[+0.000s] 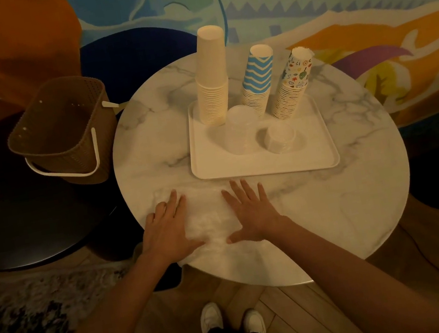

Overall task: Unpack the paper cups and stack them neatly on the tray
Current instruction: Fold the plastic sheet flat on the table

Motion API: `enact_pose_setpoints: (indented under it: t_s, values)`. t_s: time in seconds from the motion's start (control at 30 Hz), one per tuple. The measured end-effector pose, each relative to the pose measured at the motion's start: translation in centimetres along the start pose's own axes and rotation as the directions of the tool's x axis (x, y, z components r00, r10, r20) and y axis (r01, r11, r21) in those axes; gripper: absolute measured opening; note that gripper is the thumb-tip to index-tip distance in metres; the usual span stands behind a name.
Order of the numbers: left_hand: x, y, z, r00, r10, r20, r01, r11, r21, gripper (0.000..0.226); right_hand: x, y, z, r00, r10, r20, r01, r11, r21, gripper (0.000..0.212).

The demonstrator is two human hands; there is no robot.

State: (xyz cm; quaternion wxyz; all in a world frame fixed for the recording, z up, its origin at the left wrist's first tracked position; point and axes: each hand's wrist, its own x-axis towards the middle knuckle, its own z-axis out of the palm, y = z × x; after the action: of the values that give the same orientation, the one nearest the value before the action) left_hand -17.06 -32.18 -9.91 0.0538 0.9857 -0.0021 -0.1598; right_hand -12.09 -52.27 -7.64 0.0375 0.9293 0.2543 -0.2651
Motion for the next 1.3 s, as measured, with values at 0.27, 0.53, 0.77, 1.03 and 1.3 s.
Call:
enact_pose_setpoints:
  t_s: [0.27,0.53,0.77,1.03,1.3]
  values:
    - [0.8,-1.2,1.4,0.997,0.018,0.077,-0.016,0.999,-0.035,0.137,0.8,1.7,2.5,0.999,0.017,-0.036,-0.013,0.995,0.097,0.108]
    - [1.2,-1.4,1.2,0.985,0.052,0.162,-0.037,0.995,-0.095,0.134,1.2,2.0,2.7,1.0,0.025,-0.019,-0.021,0.987,0.16,0.105]
    - [1.0,-2.9,-1.4,0.999,0.013,0.034,0.009,0.815,-0.58,0.114,-0.1,2.9,1.0,0.959,0.145,-0.244,-0.013,0.881,0.473,0.127]
    - [1.1,-0.9,-1.3,0.907,-0.413,0.078,0.326,0.574,-0.751,0.113,-0.3,1.2,0.7,0.869,0.495,-0.016,-0.358,0.651,0.669,0.128]
    - [1.3,0.4,-1.1,0.9,-0.401,0.171,0.392,0.574,-0.719,0.089,-0.1,0.5,1.5,0.867,0.498,0.009,-0.353,0.604,0.715,0.095]
